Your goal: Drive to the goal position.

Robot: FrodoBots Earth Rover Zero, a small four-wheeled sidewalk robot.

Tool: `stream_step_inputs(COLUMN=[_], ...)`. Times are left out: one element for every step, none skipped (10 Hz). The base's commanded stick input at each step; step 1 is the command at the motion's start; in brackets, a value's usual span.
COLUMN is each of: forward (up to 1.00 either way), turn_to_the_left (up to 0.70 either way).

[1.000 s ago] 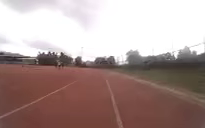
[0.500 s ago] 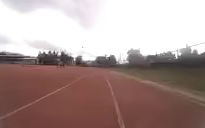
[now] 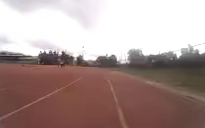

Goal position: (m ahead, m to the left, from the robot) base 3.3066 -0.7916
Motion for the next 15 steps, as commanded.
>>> stream_step_inputs(forward=[0.70,0.70,0.70,0.70,0.70,0.70,0.70,0.70,0.70,0.70,0.70,0.70,0.70,0.70,0.70], turn_to_the_left=[-0.27,-0.32,-0.13,0.00,0.00,0.00,0.00,0.00,0.00,0.00,0.00,0.00,0.00,0.00,0.00])
